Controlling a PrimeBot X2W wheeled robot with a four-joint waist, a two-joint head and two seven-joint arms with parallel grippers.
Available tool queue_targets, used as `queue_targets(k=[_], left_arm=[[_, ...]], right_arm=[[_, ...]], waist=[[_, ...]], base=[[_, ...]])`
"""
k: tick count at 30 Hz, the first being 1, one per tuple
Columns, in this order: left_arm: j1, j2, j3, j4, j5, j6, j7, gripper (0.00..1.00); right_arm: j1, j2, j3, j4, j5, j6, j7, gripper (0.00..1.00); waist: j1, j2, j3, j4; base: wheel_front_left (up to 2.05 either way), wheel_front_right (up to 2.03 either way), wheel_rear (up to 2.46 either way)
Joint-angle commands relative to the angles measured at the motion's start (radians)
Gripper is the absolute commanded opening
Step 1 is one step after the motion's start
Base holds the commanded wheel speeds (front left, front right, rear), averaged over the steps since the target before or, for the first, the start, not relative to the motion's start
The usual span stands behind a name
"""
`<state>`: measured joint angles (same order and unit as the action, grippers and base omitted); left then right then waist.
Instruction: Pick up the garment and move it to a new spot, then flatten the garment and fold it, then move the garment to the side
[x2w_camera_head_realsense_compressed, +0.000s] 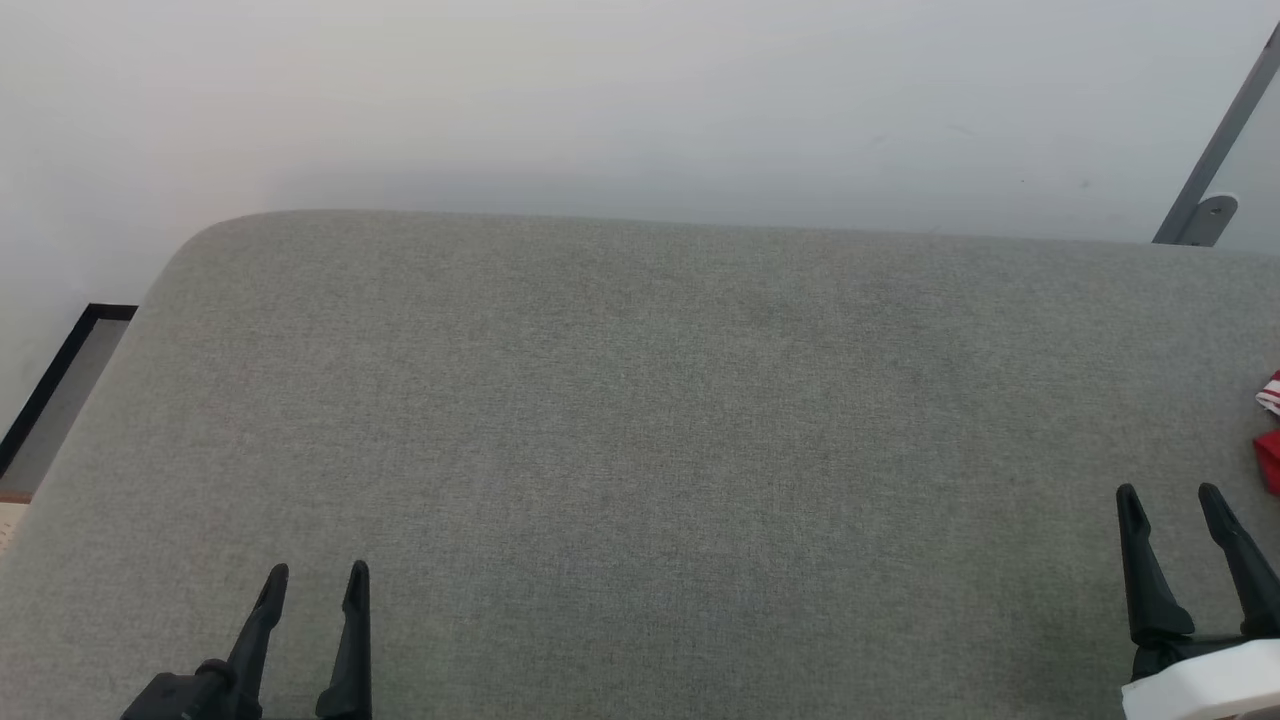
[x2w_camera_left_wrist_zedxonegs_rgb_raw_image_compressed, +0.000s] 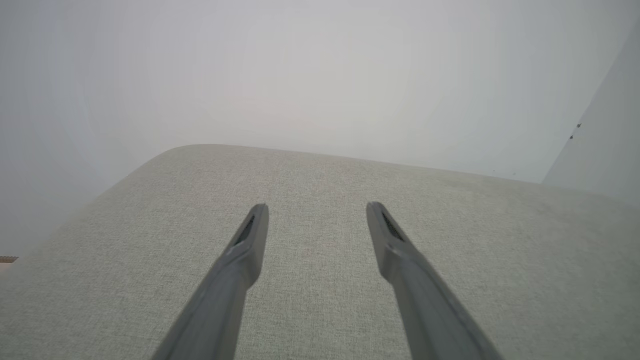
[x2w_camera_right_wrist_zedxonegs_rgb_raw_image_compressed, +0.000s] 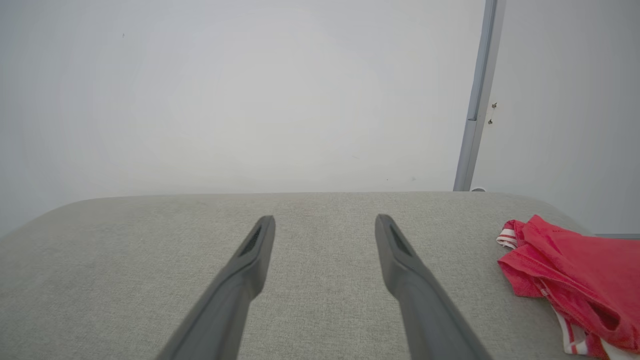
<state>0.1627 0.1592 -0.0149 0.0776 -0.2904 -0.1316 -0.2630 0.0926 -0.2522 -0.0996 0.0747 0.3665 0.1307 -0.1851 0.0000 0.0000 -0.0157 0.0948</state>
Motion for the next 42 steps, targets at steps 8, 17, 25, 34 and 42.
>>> queue_targets(k=[8,17,25,34,42], left_arm=[[0.004,0.003,0.0,-0.007,-0.015,0.003,-0.002,1.0],[0.007,-0.01,-0.005,0.027,-0.019,0.0,0.003,0.0],[-0.021,-0.015,0.0,0.041,-0.165,0.001,0.036,0.0],[-0.055,-0.021,0.008,0.06,-0.318,0.001,0.072,0.0],[-0.082,-0.026,0.016,0.075,-0.44,0.0,0.102,0.0]], right_arm=[[0.014,0.012,0.003,-0.017,-0.001,0.0,0.01,1.0],[0.01,0.028,0.005,0.016,0.006,0.0,0.01,0.0],[-0.013,0.048,0.001,0.035,0.138,0.0,0.042,0.0],[-0.038,0.067,0.0,0.051,0.277,0.0,0.074,0.0],[-0.058,0.082,-0.002,0.064,0.39,0.0,0.1,0.0]], waist=[[0.0,0.0,0.001,0.006],[0.0,0.0,0.001,0.005],[0.0,0.0,0.002,-0.001],[0.0,0.0,0.003,-0.008],[0.0,0.0,0.005,-0.015]], base=[[0.0,0.0,0.0],[0.0,0.0,0.0],[0.0,0.0,0.0],[0.0,0.0,0.0],[0.0,0.0,0.0]])
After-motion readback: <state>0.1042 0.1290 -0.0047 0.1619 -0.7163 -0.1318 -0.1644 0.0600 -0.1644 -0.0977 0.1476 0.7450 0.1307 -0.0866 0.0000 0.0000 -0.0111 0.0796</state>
